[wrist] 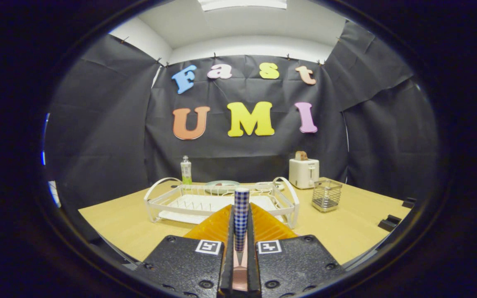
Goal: Take the plate from the dish rack, then take the spoon from the basket and place it into the plate.
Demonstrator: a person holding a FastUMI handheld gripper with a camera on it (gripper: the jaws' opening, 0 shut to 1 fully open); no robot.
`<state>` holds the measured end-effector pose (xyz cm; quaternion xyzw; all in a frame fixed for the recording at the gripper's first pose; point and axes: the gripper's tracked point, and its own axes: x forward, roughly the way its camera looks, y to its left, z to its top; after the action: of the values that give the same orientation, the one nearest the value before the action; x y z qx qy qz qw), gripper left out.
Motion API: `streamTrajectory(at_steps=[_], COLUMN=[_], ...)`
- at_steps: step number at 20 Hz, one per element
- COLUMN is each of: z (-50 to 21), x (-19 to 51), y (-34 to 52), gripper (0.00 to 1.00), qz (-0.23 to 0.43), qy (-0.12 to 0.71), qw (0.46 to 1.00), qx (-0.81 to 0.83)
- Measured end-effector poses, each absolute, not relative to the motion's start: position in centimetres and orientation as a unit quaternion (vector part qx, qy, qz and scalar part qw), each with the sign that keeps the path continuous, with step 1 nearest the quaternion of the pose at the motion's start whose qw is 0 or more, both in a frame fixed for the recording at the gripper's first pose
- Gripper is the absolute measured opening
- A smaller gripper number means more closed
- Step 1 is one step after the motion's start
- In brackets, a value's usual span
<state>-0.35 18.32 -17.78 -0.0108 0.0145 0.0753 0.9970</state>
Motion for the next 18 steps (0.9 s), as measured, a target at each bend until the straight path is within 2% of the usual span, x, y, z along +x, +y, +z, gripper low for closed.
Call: streamTrajectory(at_steps=[5, 6, 9, 10, 12, 13, 14, 18], z=[-17.6, -17.6, -16.4, -15.8, -14.9, -14.3, -13.4, -10.4], x=[0.4, 0.5, 0.0, -0.3, -0.5, -0.6, -0.9, -1.6], y=[15.1, 13.9, 12.1, 11.7, 11.0, 10.3, 9.7, 7.7], gripper=[0.24, 0.30, 0.66, 0.72, 0.92, 0.97, 1.00, 1.00], qz=[0.049, 0.038, 0.026, 0.030, 0.033, 0.031, 0.029, 0.011], qy=[0.017, 0.018, 0.006, 0.005, 0.007, 0.007, 0.005, -0.003], qw=[0.999, 0.999, 1.000, 0.999, 0.999, 0.999, 0.999, 0.999], qx=[0.005, 0.003, -0.006, -0.016, -0.028, -0.031, -0.034, -0.038])
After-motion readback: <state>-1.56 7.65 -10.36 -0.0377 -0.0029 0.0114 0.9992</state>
